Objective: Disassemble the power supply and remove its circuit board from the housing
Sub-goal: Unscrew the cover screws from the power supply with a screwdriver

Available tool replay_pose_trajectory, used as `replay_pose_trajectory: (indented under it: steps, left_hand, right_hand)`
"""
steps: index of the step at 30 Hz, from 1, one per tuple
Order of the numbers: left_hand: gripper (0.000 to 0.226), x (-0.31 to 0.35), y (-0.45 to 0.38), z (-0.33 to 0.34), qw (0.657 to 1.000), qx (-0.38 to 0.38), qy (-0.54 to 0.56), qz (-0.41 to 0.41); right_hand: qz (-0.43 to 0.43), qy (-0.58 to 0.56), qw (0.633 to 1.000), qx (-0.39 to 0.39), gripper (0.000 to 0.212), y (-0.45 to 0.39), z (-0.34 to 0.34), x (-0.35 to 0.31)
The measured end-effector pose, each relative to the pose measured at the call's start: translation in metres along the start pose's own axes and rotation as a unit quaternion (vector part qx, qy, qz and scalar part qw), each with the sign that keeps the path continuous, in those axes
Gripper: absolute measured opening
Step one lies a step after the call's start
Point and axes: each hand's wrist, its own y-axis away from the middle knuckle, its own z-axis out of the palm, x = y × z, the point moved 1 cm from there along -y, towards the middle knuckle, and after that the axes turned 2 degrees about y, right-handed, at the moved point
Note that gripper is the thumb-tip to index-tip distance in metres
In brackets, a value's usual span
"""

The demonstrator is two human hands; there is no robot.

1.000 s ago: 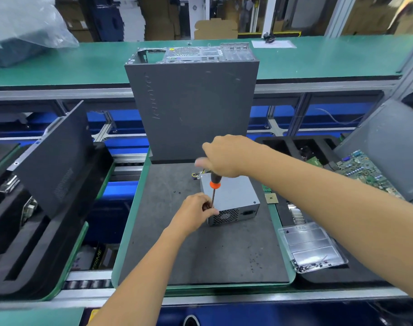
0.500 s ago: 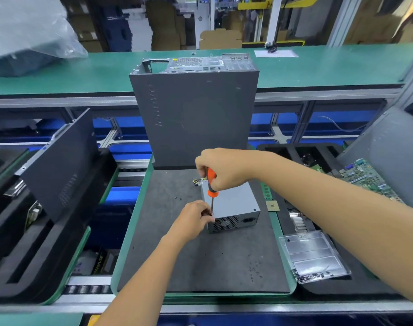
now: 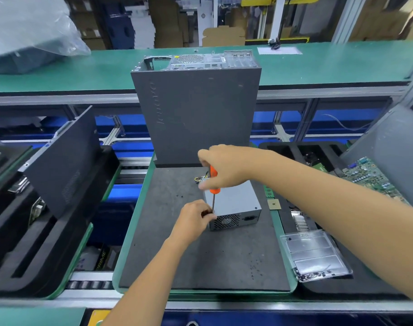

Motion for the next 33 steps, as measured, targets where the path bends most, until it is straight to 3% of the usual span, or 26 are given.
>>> replay_pose_trajectory:
  steps: [2,5,7,11,12,14,17,19,22,24,26,31,33]
  left_hand:
    - [0.012,0.000,0.000,0.000,1.000,0.001,0.002,-0.003]
    - [0.011,-0.001,0.000,-0.001,1.000,0.001,-0.004,-0.003]
    - [0.010,-0.001,0.000,-0.002,1.000,0.003,-0.002,-0.004]
    - [0.010,0.000,0.000,-0.001,1.000,0.001,-0.008,-0.008]
    - [0.010,0.000,-0.001,0.000,1.000,0.000,-0.009,-0.008]
    - [0.011,0.000,-0.002,0.000,1.000,0.000,-0.013,-0.008]
    - [0.011,-0.002,-0.001,0.000,1.000,0.002,-0.013,-0.008]
    - [0.011,-0.002,-0.001,0.002,1.000,0.001,-0.011,-0.007]
    - [0.011,-0.002,0.001,0.003,1.000,0.005,-0.010,-0.005]
    - [0.012,-0.003,0.001,0.003,1.000,0.005,-0.015,0.000]
    - [0.012,-0.005,0.001,0.003,1.000,0.008,-0.018,0.006]
    - [0.012,-0.004,-0.001,0.003,1.000,0.010,-0.019,0.015]
    - [0.013,-0.004,-0.001,0.003,1.000,0.010,-0.017,0.012]
  right_hand:
    - [0.040,0.060,0.997,0.016,0.037,-0.004,0.000,0.001]
    - [-0.041,-0.032,0.999,-0.010,0.005,-0.004,-0.002,0.000]
    - [-0.056,-0.047,0.997,-0.033,0.022,0.000,-0.004,0.000]
    - [0.011,0.176,0.984,0.015,0.017,-0.002,0.003,0.005]
    - [0.008,0.156,0.987,0.021,0.014,-0.003,0.004,0.008]
    - [-0.013,-0.009,1.000,0.014,0.012,-0.002,0.004,0.012]
    - [-0.062,-0.130,0.990,-0.006,0.028,0.002,0.001,0.010]
    - [-0.031,-0.080,0.996,0.029,0.021,0.001,0.006,0.008]
    - [0.018,0.079,0.995,0.058,0.027,-0.003,0.005,0.008]
    - [-0.013,-0.015,1.000,0.019,0.011,-0.003,0.003,0.008]
    - [-0.048,-0.078,0.996,-0.024,0.020,0.000,-0.003,0.008]
    - [0.029,0.077,0.995,0.048,0.028,-0.002,0.002,0.006]
    - [-0.003,0.028,0.999,0.044,0.016,-0.004,0.004,0.007]
